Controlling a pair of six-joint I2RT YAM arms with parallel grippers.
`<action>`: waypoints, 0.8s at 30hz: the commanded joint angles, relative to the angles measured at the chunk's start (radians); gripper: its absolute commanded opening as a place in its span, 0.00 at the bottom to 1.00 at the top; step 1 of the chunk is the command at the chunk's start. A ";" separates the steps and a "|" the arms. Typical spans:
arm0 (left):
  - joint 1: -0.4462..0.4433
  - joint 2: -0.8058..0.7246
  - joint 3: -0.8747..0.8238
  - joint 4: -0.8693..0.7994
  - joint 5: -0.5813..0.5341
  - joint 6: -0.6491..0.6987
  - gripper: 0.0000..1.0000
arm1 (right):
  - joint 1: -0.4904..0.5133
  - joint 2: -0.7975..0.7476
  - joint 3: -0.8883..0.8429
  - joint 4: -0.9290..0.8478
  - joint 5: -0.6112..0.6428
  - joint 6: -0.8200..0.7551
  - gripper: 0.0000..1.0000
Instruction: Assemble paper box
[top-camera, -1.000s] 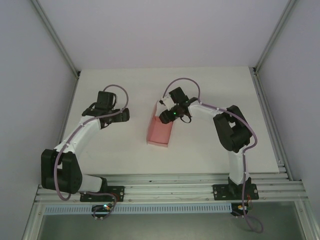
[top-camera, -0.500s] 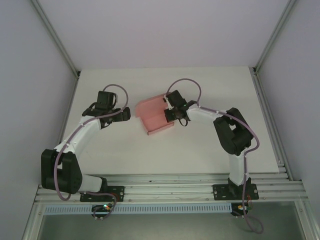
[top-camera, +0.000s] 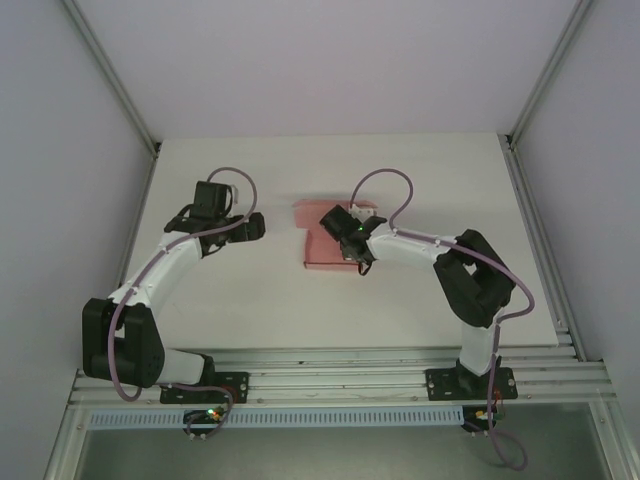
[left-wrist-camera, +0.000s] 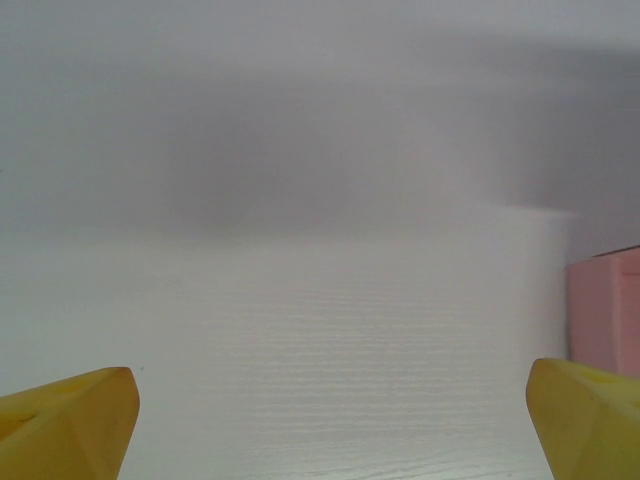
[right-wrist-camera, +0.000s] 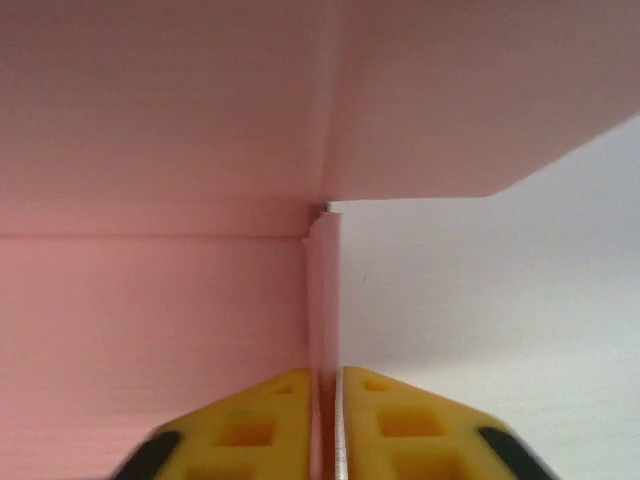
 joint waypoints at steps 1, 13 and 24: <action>-0.025 -0.011 0.006 0.036 0.111 0.086 1.00 | -0.006 -0.070 -0.023 -0.006 0.048 0.021 0.24; -0.193 0.098 0.177 -0.023 0.207 0.438 1.00 | -0.116 -0.427 -0.225 0.307 -0.294 -0.642 0.87; -0.195 0.351 0.400 -0.180 0.244 0.584 0.88 | -0.253 -0.307 -0.178 0.320 -0.554 -0.986 0.90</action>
